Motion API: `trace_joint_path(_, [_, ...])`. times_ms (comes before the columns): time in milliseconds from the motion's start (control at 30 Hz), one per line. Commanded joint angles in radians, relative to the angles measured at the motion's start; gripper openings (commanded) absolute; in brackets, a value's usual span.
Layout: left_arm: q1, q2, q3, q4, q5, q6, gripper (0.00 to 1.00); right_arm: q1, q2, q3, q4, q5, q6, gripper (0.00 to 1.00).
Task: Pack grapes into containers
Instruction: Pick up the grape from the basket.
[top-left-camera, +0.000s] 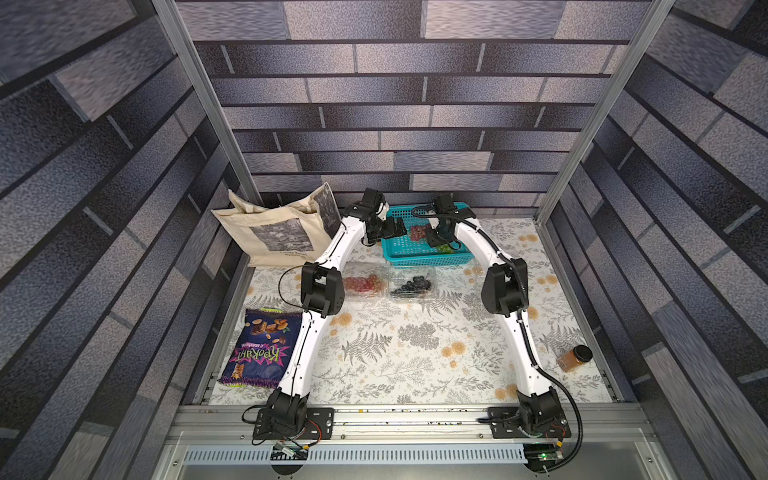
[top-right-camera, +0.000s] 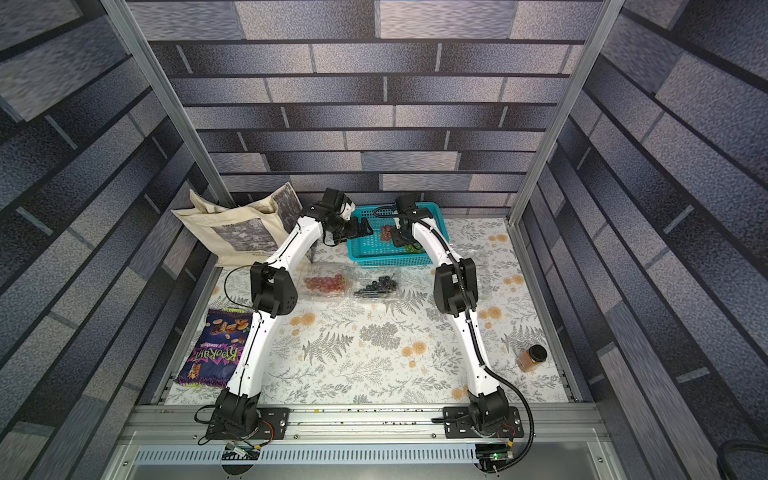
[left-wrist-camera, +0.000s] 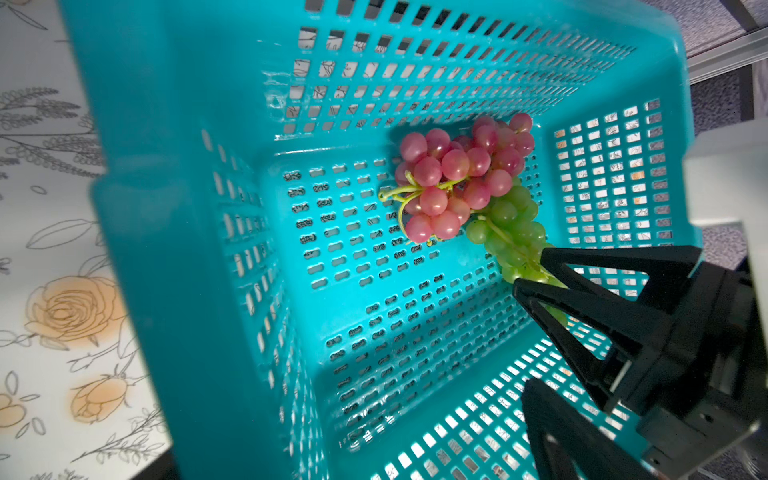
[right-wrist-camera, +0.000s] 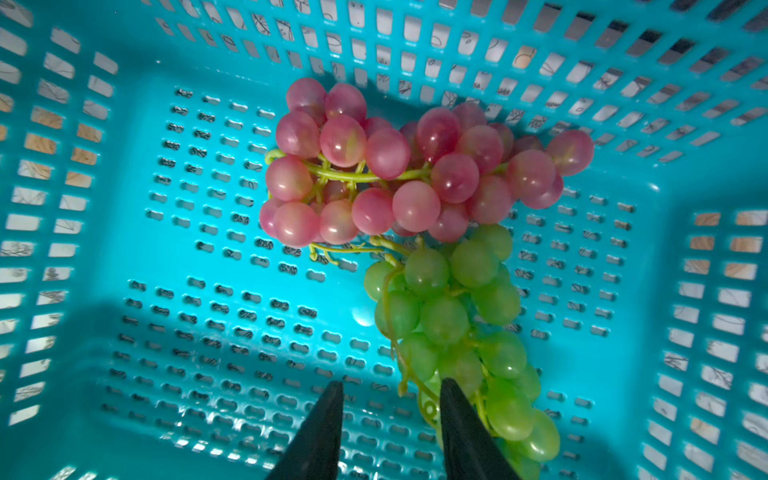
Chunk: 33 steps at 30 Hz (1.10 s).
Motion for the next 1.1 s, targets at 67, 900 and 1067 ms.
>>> trace_joint_path(67, [0.005, -0.014, 0.029, -0.027, 0.012, 0.009, 1.00, 0.004, 0.047, 0.050, -0.032, 0.070, -0.006, 0.36])
trace_joint_path(900, [0.003, -0.081, 0.029, -0.052, 0.000, 0.028, 1.00, 0.004, -0.118, 0.015, -0.026, 0.008, 0.071, 0.00])
trace_joint_path(1067, [0.001, -0.116, 0.029, -0.073, -0.006, 0.041, 1.00, 0.004, -0.212, -0.039, -0.041, 0.010, 0.092, 0.00])
